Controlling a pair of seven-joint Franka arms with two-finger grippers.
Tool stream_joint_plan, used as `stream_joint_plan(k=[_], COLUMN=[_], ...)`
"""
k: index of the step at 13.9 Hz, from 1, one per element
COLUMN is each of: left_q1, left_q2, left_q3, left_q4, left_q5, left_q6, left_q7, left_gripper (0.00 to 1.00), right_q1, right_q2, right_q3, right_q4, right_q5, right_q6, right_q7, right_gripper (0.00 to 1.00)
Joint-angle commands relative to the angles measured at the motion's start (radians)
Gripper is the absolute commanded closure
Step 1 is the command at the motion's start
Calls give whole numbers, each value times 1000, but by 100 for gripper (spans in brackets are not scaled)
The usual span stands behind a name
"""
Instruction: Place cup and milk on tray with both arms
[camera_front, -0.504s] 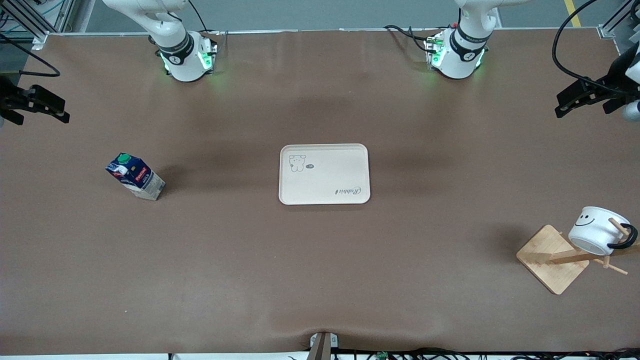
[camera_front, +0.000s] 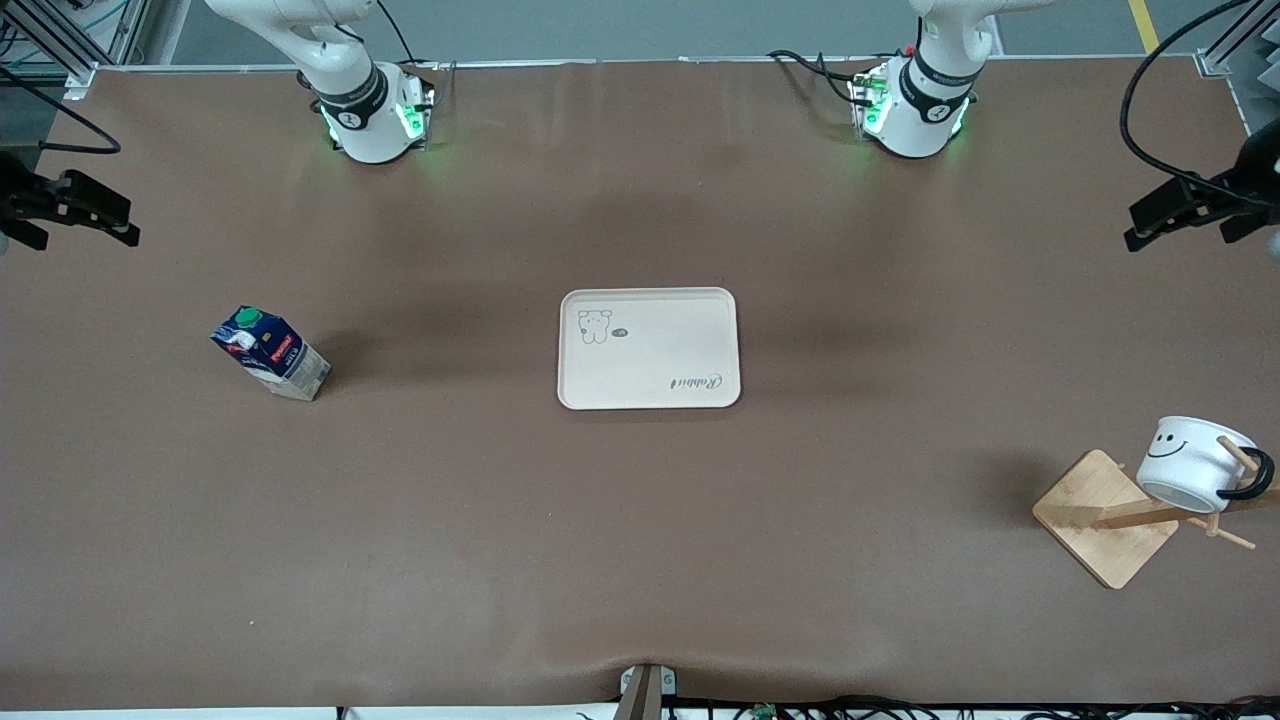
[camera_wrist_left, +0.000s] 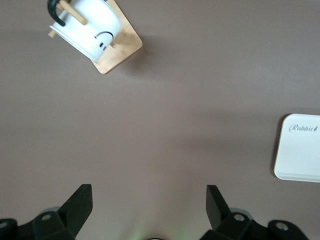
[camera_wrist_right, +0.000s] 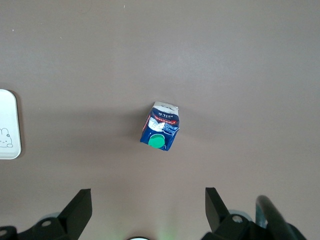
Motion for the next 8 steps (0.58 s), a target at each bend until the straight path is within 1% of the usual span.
stream_joint_plan(k=[1,4,8], left_q1=[20,9,20], left_q2=[31,34,51], left_q3=[0,-3,-5], left_q4=[44,38,30], left_q5=[-3,-1,0], left_q6=[-15,-13,22], left_q7=[22,18,11], left_gripper=[0,0,0], right_q1=[0,-2,-2], right_q2=[-16,-16,-10], right_q3=[2,2,2], right_q4=[-16,-16,-10], right_q5=[-12,-12,-12], right_q6=[1,2,5], right_q7=[11,11,9], right_gripper=[0,0,0])
